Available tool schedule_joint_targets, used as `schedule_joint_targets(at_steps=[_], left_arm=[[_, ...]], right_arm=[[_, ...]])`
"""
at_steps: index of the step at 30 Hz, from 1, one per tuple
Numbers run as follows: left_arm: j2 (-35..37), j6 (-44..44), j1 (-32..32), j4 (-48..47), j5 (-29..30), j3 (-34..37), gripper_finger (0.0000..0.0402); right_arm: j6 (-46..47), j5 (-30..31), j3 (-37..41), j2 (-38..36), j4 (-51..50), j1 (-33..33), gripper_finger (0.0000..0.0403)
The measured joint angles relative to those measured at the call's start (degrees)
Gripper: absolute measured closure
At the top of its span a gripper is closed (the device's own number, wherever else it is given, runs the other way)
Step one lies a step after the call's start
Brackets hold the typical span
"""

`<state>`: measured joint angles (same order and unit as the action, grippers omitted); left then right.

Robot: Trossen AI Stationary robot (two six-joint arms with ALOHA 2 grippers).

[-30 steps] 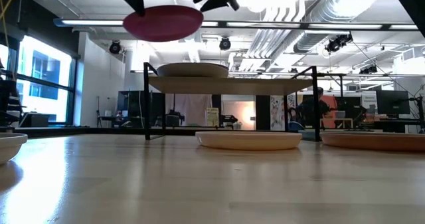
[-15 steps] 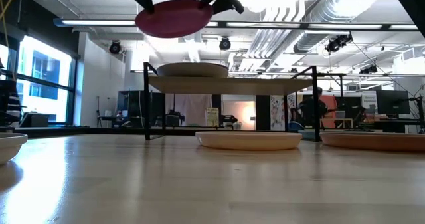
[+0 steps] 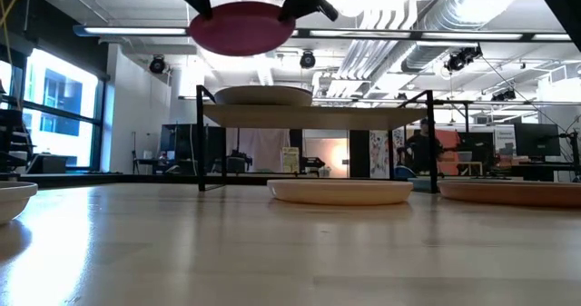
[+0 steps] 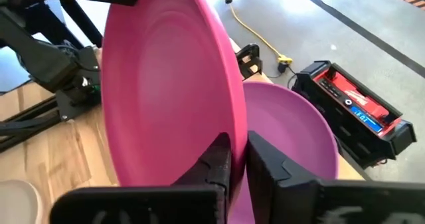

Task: Place and stack plates onto a shelf
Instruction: Stack the pink plate on top of the purple plate on the shelf

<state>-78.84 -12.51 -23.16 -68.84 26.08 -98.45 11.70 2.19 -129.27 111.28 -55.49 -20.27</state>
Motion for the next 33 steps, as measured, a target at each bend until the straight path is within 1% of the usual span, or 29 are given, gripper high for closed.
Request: schedule_joint_targets(at_steps=[3,10,17,23,26,33], left_arm=[[-0.2,0.1,0.0,-0.1,-0.1,0.0,0.0401],[-0.3,0.0,0.0,0.1,0.0,0.0,0.0396],[-0.3,-0.3,-0.1,0.0,-2.0,0.0,0.0355],[-0.3,-0.7,-0.1,0.1,-2.1,0.0,0.0322],[0.0,-0.7,-0.1,0.8,-1.4,0.0,0.0315],[2.0,2.2,-1.0,7.5,-0.6,0.0,0.0314]], right_arm=[[0.1,0.5,0.0,0.0,-0.3,0.0,0.0399],[0.1,0.5,0.0,0.0,-0.1,-0.1,0.0400],[-0.2,0.8,0.0,0.0,-0.1,0.0,0.0402],[-0.4,0.5,0.0,0.0,-0.1,-1.1,0.0403],[-0.3,-0.3,0.0,0.0,-0.8,-2.2,0.0402],[-0.4,-4.7,0.0,0.0,-1.1,-4.9,0.0402]])
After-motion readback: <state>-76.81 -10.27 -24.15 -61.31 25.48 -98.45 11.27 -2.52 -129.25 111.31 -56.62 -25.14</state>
